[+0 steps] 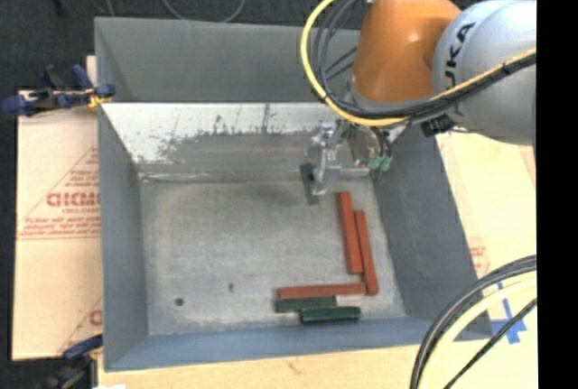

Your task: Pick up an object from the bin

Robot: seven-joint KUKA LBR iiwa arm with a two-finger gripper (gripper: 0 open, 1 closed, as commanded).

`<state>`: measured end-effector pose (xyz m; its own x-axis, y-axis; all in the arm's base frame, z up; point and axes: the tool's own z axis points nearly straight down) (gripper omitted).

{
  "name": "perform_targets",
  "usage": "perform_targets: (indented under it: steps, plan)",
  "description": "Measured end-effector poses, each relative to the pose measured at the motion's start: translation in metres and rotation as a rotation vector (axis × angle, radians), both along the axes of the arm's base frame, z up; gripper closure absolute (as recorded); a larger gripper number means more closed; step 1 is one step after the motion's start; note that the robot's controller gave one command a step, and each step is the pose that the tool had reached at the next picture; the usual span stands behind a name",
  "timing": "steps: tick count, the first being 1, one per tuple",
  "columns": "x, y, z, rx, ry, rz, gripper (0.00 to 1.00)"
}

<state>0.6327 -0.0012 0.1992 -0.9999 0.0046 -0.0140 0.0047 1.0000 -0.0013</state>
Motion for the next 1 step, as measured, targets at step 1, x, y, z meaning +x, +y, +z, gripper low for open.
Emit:
perform_targets:
  steps: [1]
  plan:
    - [-0.0007,-0.0190,0.1197,-0.001,-0.001,0.010,1.00]
